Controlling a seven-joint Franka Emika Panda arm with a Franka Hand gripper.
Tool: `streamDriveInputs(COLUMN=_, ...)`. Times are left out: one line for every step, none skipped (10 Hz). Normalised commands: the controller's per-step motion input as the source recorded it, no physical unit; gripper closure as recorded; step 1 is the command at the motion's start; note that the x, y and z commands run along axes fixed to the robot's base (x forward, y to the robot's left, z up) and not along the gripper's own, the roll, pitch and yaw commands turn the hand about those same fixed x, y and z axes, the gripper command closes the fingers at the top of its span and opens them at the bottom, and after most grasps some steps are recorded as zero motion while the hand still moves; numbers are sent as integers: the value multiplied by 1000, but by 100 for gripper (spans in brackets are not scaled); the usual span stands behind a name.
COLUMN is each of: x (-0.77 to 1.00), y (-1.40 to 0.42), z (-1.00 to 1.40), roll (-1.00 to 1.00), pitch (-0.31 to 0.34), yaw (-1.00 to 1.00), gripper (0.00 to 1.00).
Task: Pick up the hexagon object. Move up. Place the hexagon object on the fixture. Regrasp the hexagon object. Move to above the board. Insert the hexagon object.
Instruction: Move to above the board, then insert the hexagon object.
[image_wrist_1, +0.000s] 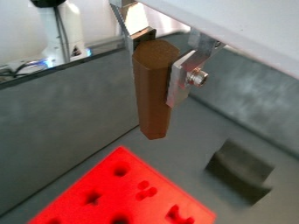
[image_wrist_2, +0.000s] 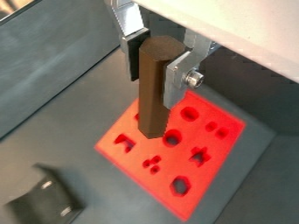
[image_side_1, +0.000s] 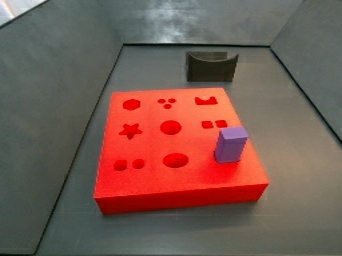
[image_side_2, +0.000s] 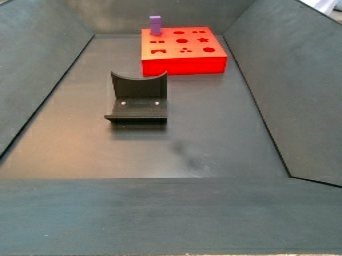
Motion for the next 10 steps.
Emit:
streamDriveInputs(x=-156, y=-120, z=14, roll=-648, pitch=-54, yaw=-49, gripper=100)
streamDriveInputs(x=-117, y=-71, z=10, roll=-451, pitch=-52, yaw=-32, gripper=100)
streamDriveInputs(x=-80, y=-29, z=3, roll=-268, pitch=-48, yaw=-14, gripper=100)
streamDriveInputs(x=-66, y=3, z=0, roll=0, pitch=0, yaw=0, gripper=100)
streamDriveInputs(x=-317, y=0, z=-271, roll=-43, pitch=-66, yaw=-66, gripper=100)
streamDriveInputs(x=-637, y=103, z=-600, roll=-126, pitch=-47, yaw=-77, gripper=100)
streamDriveInputs(x=-711, y=94, z=-734, roll=-154, pitch=-37, yaw=-89, gripper=100)
streamDriveInputs(x=-723, y=126, z=-809, roll=-170, pitch=-43, yaw=-109, gripper=100)
streamDriveInputs(x=-751, y=157, z=-829, roll=-170, pitch=-60, yaw=-137, gripper=100)
streamDriveInputs(x=-786, y=243, z=-783, roll=-167, pitch=-79, yaw=-134, gripper=100)
